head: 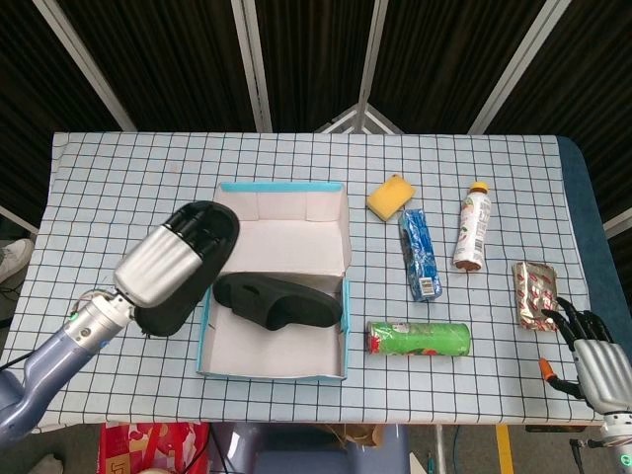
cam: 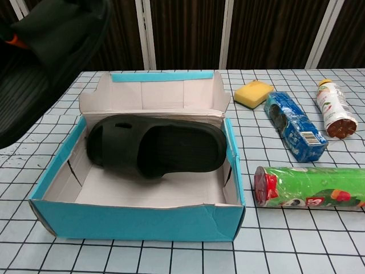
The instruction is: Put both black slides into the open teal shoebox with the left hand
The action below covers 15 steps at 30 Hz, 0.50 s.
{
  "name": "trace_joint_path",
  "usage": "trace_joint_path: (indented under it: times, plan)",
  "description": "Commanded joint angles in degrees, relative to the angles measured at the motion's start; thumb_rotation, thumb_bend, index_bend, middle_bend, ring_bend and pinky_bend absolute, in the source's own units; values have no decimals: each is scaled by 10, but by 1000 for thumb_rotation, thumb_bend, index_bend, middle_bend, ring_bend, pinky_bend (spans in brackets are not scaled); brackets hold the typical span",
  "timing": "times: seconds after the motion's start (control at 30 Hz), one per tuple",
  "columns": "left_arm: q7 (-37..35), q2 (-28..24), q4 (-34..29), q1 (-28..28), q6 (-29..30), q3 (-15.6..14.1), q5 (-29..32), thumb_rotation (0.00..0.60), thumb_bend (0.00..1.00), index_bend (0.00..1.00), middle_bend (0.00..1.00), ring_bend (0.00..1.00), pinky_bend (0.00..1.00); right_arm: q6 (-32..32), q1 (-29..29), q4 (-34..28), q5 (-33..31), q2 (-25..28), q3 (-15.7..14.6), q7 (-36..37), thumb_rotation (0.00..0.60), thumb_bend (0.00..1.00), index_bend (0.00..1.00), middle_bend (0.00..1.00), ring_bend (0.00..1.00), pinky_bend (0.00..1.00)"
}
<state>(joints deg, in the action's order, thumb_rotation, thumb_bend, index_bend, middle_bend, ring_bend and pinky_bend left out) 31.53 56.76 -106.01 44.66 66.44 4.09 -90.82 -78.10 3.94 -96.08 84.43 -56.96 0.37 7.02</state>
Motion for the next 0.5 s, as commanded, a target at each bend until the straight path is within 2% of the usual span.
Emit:
trace_joint_path:
  times: [0.03,0.3,0.5]
  plan:
    - [83,55,27,46,-7,16,-105,600,440,526,549,116,187,-2,-1,3,0,1,0,5,600,392,172,52,125,70]
    - [151,118,67,102,-77,15,-189,600,444,531,552,116,187,-3,-2,9,1,2,1,16,600,392,172,52,125,70]
    - [163,155,84,118,-106,4,-215,600,446,530,555,116,187,-1,-2,9,0,3,1,19,600,392,172,52,125,70]
